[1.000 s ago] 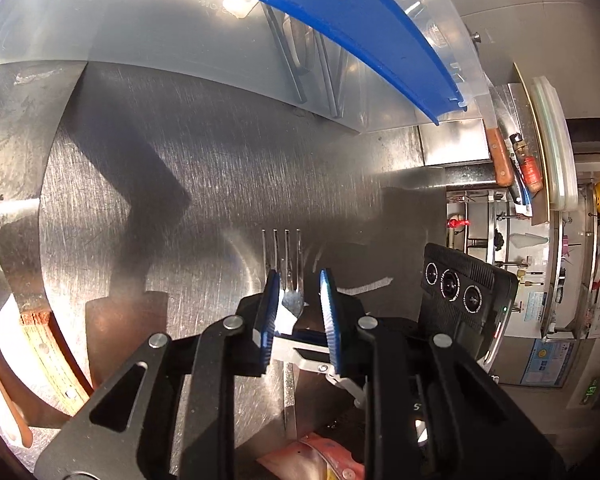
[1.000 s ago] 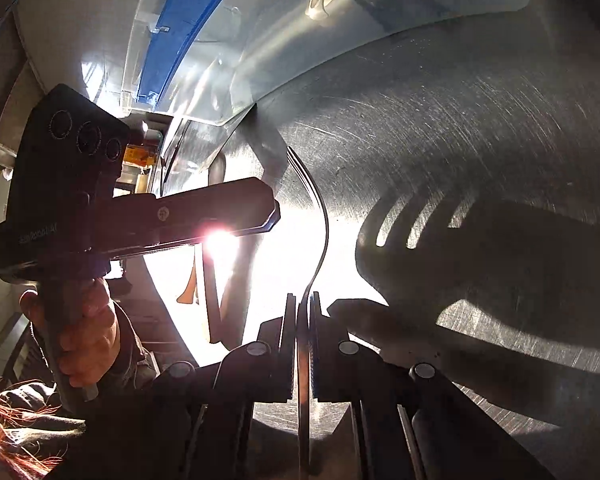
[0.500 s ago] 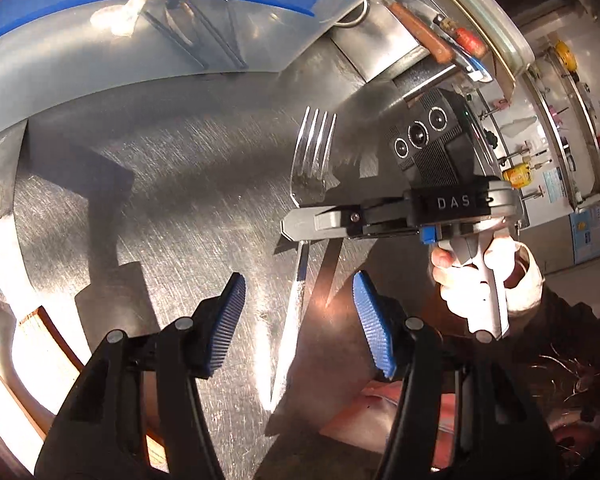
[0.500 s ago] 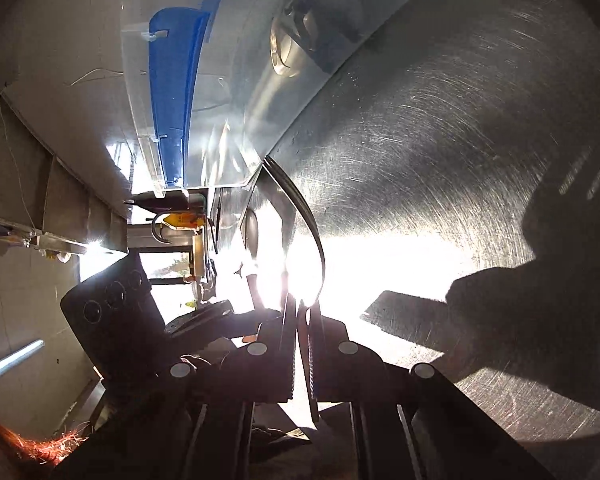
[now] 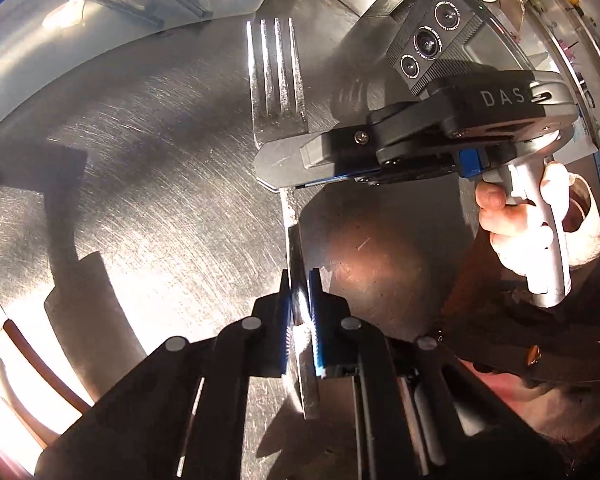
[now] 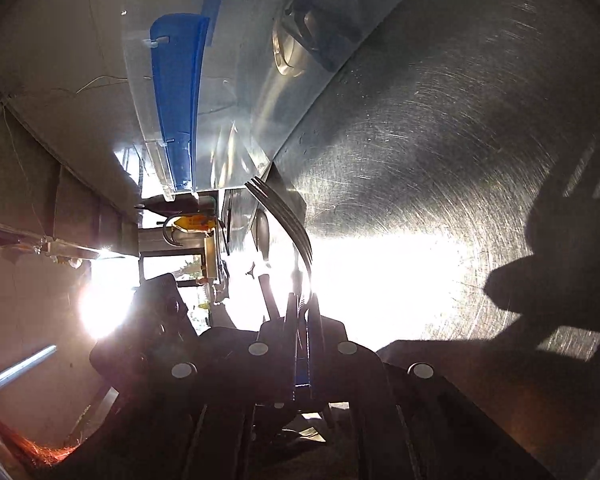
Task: Organize utensils
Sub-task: 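Lift the fork with the left gripper while the right gripper holds its tines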
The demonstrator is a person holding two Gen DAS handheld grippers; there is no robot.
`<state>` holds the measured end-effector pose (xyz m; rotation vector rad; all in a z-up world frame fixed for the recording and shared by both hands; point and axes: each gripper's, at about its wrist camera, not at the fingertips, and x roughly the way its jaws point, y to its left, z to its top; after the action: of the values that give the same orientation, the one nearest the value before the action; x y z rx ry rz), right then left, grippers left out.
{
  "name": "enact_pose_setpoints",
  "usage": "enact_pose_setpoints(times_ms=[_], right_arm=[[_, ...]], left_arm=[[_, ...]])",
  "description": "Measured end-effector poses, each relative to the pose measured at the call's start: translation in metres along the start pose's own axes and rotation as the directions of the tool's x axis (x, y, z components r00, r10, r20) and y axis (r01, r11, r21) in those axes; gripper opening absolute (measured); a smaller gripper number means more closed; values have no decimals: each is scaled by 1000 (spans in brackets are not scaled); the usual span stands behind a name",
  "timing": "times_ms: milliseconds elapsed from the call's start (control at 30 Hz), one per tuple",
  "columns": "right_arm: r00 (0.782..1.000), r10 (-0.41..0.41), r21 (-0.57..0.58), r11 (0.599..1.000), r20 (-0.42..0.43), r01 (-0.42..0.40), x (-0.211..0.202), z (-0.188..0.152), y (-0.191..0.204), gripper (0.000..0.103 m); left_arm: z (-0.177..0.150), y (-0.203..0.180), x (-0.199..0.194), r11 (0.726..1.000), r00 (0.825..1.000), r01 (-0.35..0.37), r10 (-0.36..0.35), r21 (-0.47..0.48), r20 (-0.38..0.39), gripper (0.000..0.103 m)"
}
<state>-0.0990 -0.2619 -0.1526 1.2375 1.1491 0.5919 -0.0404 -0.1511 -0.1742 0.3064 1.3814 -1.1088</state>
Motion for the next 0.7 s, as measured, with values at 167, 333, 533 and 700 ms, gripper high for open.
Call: enact_pose_setpoints(times_ms=[167,333,533,700], right_arm=[[1000,-3,4,1000,-18,3,6,1,-2,9],[999,-29,18,999,-24,29,13,0,-7,6],[999,46,2,999,28,-46,-6,-2,16,5],[992,94,-135,987,84,-82,-33,0,73,7]], left_arm=[[-2,-5,1,999,1000,-17,17,36,5,8],[-4,-8,2,999,1000,-14,14,51,-5,7],[2,-17,-19,996,999,-22,19,81,30,7],[16,-36,-61,989,989,-60,42,131,139,7]])
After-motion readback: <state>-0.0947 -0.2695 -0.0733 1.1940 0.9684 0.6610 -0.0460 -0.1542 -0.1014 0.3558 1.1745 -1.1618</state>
